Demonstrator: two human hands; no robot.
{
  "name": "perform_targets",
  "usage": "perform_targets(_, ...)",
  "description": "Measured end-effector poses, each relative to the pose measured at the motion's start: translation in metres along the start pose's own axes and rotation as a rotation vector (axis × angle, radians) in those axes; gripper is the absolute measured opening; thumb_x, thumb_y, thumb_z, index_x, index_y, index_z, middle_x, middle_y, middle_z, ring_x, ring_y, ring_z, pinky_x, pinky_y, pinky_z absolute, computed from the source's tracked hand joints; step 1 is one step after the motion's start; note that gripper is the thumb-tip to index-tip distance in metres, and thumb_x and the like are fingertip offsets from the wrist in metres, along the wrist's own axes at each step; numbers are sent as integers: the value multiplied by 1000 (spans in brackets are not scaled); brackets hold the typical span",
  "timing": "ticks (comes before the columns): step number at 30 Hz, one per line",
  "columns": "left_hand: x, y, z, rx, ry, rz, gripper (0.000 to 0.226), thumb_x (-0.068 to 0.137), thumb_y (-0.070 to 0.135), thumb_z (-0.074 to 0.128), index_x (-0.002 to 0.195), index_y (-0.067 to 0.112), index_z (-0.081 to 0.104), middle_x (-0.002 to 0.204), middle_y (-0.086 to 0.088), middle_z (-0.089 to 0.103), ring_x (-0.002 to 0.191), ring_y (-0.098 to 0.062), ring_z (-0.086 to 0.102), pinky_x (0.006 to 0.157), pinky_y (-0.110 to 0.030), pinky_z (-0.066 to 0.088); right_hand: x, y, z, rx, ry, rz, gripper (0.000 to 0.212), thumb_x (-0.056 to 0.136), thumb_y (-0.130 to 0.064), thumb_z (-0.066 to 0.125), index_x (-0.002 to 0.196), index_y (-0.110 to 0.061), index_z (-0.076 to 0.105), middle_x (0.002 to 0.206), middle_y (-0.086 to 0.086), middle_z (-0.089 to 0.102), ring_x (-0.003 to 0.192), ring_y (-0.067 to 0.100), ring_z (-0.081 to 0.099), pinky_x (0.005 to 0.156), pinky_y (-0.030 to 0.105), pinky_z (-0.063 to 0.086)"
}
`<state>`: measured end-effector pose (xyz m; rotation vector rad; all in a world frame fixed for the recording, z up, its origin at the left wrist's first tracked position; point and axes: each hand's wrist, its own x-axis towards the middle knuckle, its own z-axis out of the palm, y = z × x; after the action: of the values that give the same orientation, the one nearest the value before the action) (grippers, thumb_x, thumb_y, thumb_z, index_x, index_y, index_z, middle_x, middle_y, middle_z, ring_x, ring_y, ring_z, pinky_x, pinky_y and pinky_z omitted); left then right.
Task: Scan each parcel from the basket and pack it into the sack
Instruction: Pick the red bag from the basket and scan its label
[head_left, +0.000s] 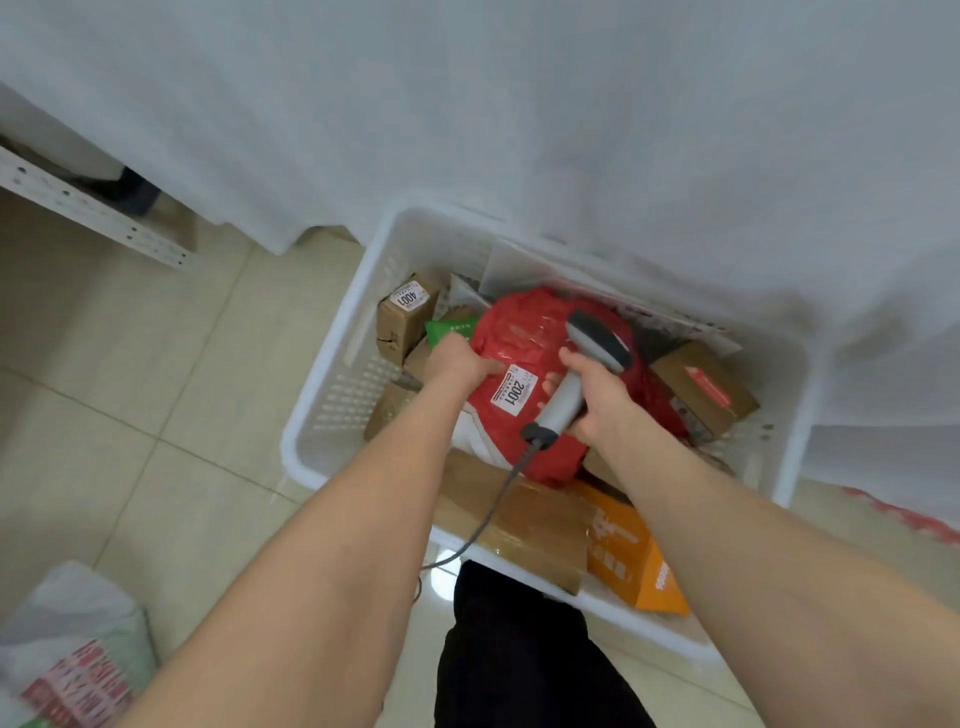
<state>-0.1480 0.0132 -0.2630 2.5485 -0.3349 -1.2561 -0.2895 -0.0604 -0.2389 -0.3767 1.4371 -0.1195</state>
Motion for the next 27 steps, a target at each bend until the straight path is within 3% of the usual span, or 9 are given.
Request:
perform_targets(2, 0, -4, 7, -73, -14, 2, 49, 67, 42, 83, 91, 13, 52, 82, 1, 58, 77, -19, 56, 53, -25, 40, 6, 7, 2, 4, -8, 20, 19, 85, -18, 73, 98, -9, 63, 78, 7, 62, 70, 19, 62, 84, 42, 55)
perform_targets(4, -3, -6, 14, -149, -132, -20, 53, 65, 38, 86, 99, 8, 59, 91, -5, 64, 86, -23, 63, 69, -32, 52, 7, 11, 2, 11, -12, 36, 27, 83, -18, 75, 105, -7, 64, 81, 8, 63, 72, 20, 63, 89, 44, 55)
perform_targets(6, -15, -2, 15, -212, -220, -23, 41, 66, 29, 87, 91, 8, 63, 96, -10, 68, 90, -26, 66, 81, -38, 56, -2, 12, 1, 17, -19, 43, 27, 83, -17, 75, 105, -6, 63, 80, 8, 63, 73, 19, 63, 91, 44, 54)
perform_targets(11, -70, 13, -15, -343, -210, 24, 15, 73, 7, 78, 78, 13, 65, 87, -8, 69, 87, -28, 67, 82, -36, 55, -64, -7, -10, 28, -5, 20, 16, 86, -16, 72, 94, -7, 63, 78, 8, 64, 72, 18, 64, 84, 41, 55)
perform_targets(14, -119, 30, -58, -514, -145, -3, 16, 79, 3, 70, 86, 15, 63, 88, -11, 70, 77, -25, 67, 72, -33, 56, -118, -30, -11, -4, -9, 1, 15, 88, -20, 71, 94, -9, 63, 78, 6, 63, 71, 17, 62, 69, 37, 51)
perform_targets(16, -151, 49, -95, -652, -109, -29, 16, 83, 1, 64, 91, 15, 60, 80, -7, 68, 68, -22, 65, 66, -33, 57, -157, -43, -8, 7, -19, -9, 19, 87, -20, 71, 99, -8, 63, 79, 6, 64, 71, 17, 63, 71, 36, 51)
perform_targets(18, -183, 68, -133, -788, -87, -26, 14, 87, -1, 57, 91, 13, 57, 79, -8, 66, 67, -23, 65, 74, -40, 56, -195, -53, -1, 31, -44, -16, 19, 87, -19, 71, 100, -7, 63, 78, 6, 63, 71, 16, 62, 73, 35, 52)
perform_targets(23, -256, 93, -217, -1032, 21, 2, 13, 88, -6, 50, 95, 4, 53, 83, -13, 64, 68, -25, 63, 69, -38, 55, -283, -69, 27, 48, -167, 8, 13, 90, -16, 68, 82, -10, 58, 71, 5, 57, 66, 16, 57, 63, 36, 48)
perform_targets(27, -298, 96, -269, -1220, 97, 22, 23, 88, -6, 48, 109, 4, 50, 84, -13, 66, 69, -25, 65, 63, -37, 56, -340, -69, 48, 26, -265, 44, 18, 89, -21, 70, 98, -8, 61, 85, 10, 64, 81, 20, 64, 69, 40, 50)
